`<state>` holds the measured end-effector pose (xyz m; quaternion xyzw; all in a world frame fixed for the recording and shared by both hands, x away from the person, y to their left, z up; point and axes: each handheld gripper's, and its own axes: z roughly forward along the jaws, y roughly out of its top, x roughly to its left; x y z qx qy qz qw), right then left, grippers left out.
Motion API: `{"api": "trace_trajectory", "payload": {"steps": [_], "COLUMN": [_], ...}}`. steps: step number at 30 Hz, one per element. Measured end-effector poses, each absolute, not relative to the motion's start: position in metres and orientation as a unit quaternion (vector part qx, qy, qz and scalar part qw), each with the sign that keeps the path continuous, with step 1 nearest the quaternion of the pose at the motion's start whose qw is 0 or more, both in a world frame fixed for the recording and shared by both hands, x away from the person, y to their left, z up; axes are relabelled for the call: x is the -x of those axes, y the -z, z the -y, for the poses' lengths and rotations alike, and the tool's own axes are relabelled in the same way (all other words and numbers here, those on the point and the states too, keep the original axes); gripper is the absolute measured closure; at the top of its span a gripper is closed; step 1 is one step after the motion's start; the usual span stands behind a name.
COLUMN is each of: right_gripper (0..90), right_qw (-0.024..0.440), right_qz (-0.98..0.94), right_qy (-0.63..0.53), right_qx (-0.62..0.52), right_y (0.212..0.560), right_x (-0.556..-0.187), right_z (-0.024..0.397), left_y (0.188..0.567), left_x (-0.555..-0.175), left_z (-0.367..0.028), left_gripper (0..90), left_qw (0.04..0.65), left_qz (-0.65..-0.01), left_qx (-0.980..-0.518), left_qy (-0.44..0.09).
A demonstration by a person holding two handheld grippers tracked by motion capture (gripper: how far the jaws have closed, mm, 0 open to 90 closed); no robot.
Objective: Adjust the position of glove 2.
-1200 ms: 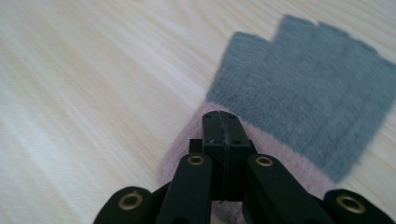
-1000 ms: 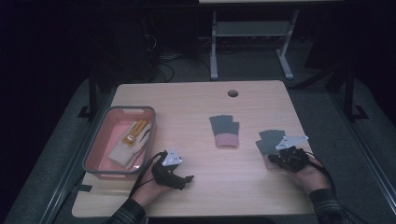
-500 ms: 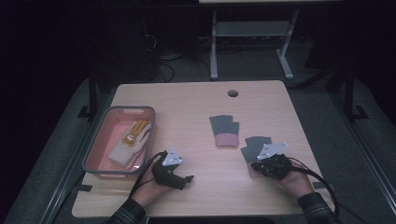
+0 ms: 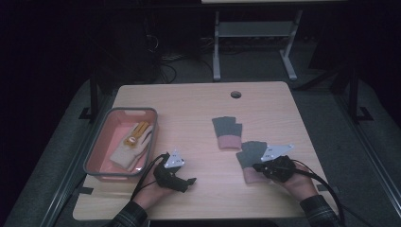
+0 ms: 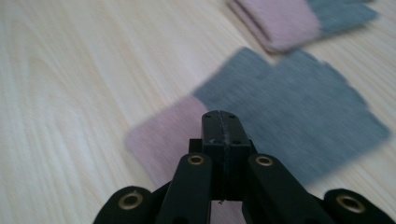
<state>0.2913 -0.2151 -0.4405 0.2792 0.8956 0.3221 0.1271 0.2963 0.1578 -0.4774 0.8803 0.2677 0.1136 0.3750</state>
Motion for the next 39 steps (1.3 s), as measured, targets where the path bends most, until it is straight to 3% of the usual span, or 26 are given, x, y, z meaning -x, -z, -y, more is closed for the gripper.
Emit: {"api": "trace_trajectory", "payload": {"steps": [6,32,39], "right_gripper": [90.0,90.0,90.0], "right_qw": [0.123,0.068,0.061], "right_qz": [-0.893,-0.918,-0.905], "right_qy": [-0.316,-0.331,-0.353], "right_qx": [-0.295,-0.208,-0.227], "right_y": [0.445,0.452,0.448], "right_x": [-0.293,-0.274,-0.276], "right_z": [0.231,0.168,0.176], "left_y": [0.477,0.477,0.478], "left_x": [-0.296,-0.296,-0.296], "left_z": [-0.158,-0.158,-0.158], "left_gripper": [12.7,12.7,12.6], "left_qw": [0.375,0.375,0.375], "left_qz": [-0.268,-0.268,-0.267], "left_qx": [-0.880,-0.880,-0.880], "left_qy": [-0.114,-0.114,-0.114]}}
